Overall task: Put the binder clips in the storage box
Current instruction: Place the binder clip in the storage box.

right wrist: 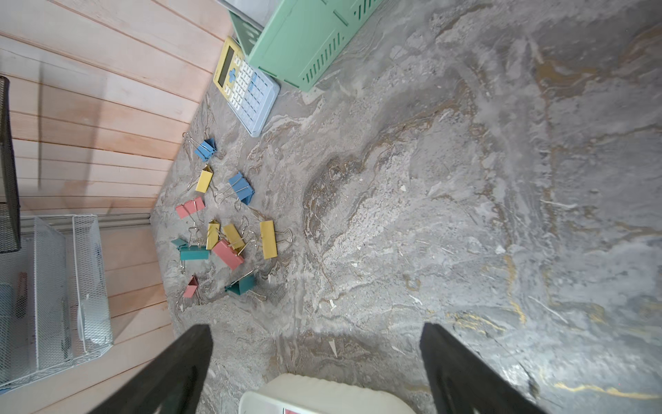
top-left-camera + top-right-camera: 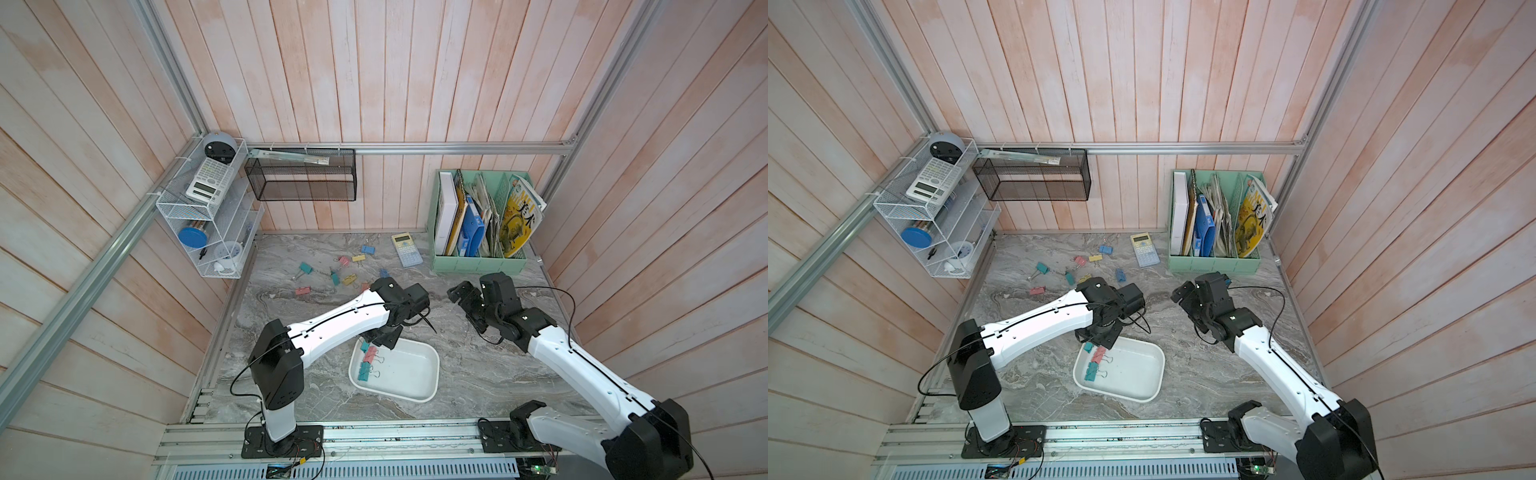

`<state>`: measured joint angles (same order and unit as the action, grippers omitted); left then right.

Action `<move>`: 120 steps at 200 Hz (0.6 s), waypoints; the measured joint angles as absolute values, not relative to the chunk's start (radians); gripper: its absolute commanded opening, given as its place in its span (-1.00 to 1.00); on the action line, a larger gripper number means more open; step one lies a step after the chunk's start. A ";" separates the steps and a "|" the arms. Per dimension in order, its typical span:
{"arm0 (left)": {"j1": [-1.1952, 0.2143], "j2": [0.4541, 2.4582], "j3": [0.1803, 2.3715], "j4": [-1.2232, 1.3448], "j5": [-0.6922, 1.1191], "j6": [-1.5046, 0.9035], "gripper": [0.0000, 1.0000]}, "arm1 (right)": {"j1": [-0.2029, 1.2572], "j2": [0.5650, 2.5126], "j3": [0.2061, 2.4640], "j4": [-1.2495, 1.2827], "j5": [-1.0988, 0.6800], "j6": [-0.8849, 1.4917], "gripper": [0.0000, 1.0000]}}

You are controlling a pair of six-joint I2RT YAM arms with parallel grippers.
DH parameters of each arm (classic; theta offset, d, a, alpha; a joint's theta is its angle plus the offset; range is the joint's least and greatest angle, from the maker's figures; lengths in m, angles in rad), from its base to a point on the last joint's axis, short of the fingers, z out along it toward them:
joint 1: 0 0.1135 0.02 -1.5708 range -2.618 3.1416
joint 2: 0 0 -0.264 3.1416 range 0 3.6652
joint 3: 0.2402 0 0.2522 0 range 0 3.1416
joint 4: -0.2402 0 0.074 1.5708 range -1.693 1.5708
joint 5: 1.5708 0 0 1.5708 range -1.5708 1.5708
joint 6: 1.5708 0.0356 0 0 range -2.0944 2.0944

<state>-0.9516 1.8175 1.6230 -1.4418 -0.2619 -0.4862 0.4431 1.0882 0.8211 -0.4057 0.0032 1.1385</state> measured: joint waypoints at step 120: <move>-0.948 1.840 1.382 -1.211 -0.342 -0.499 -0.83 | 0.445 0.794 0.745 -0.611 0.069 1.202 0.94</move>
